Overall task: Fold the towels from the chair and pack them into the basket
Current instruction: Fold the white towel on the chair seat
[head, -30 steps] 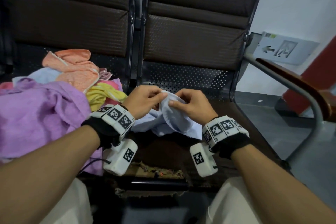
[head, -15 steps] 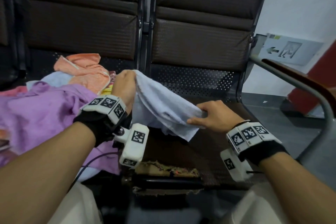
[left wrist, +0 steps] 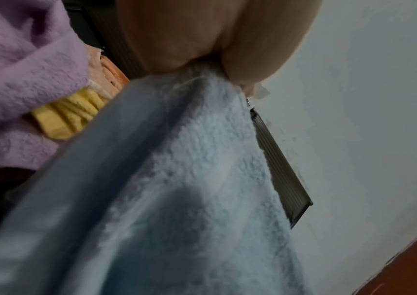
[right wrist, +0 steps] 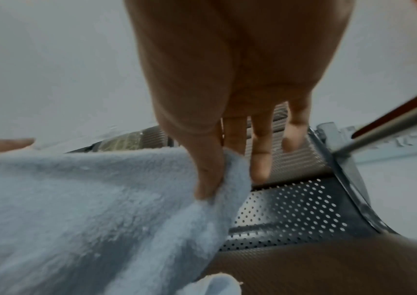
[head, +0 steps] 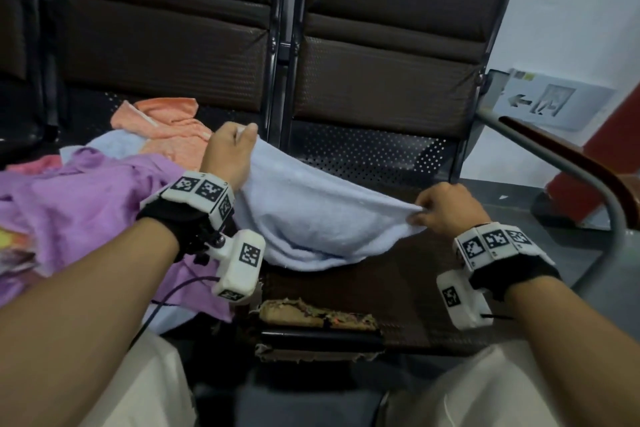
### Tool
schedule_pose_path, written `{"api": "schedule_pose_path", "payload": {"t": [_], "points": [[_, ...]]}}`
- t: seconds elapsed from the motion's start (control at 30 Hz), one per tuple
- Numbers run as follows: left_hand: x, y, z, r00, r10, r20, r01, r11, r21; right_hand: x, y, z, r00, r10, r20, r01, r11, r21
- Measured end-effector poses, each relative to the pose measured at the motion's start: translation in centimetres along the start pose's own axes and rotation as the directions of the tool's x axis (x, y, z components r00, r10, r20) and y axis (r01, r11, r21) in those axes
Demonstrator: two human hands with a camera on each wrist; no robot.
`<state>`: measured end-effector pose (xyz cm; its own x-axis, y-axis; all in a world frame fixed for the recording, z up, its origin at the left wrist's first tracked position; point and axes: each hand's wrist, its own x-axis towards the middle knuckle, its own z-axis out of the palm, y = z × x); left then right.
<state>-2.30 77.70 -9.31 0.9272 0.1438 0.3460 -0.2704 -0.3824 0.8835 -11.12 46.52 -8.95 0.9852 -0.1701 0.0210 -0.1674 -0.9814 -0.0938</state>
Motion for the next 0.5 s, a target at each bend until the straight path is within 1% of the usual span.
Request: {"api": "schedule_pose_path", "payload": {"t": [0.07,0.17,0.23,0.27,0.3,0.33,0.37,0.4,0.43,0.5], "points": [[0.0,-0.1,0.8,1.000,0.012,-0.003,-0.012,0.999,0.052,0.6,0.9,0.2,0.999,0.050,-0.011,-0.048,0.987,0.153],[0.0,-0.5,2.0,0.999,-0.020,-0.033,0.024,0.994,0.106,1.6,1.1,1.0,0.989,0.106,-0.102,-0.073,0.958,0.278],[0.2,-0.7,2.5,0.997,-0.062,-0.052,0.067,0.991,0.114,2.1,1.3,1.6,0.985,0.081,-0.152,-0.029,0.949,0.315],[0.4,-0.8,2.7,0.994,-0.081,-0.067,0.088,0.990,0.108,2.2,1.6,1.8,0.989,0.029,-0.147,0.021,0.945,0.326],[0.5,-0.9,2.8,0.991,-0.105,-0.084,0.113,0.989,0.095,2.3,1.8,2.0,0.993,-0.043,-0.114,0.078,0.941,0.329],[0.7,-1.0,2.9,0.986,-0.131,-0.100,0.139,0.987,0.078,2.2,1.9,2.0,0.992,-0.115,-0.053,0.126,0.941,0.315],[0.9,-1.0,2.8,0.981,-0.154,-0.118,0.162,0.985,0.065,2.1,2.0,2.1,0.985,-0.171,0.029,0.156,0.944,0.292],[1.1,-1.1,2.8,0.976,-0.171,-0.138,0.180,0.982,0.057,2.0,2.1,2.2,0.974,-0.200,0.108,0.166,0.950,0.265],[1.3,-1.2,2.6,0.971,-0.181,-0.157,0.191,0.980,0.051,1.9,2.3,2.3,0.966,-0.198,0.166,0.154,0.956,0.248],[1.6,-1.4,2.2,0.962,-0.195,-0.190,0.205,0.978,0.039,1.6,2.9,2.4,0.964,-0.153,0.219,0.091,0.958,0.271]]}}
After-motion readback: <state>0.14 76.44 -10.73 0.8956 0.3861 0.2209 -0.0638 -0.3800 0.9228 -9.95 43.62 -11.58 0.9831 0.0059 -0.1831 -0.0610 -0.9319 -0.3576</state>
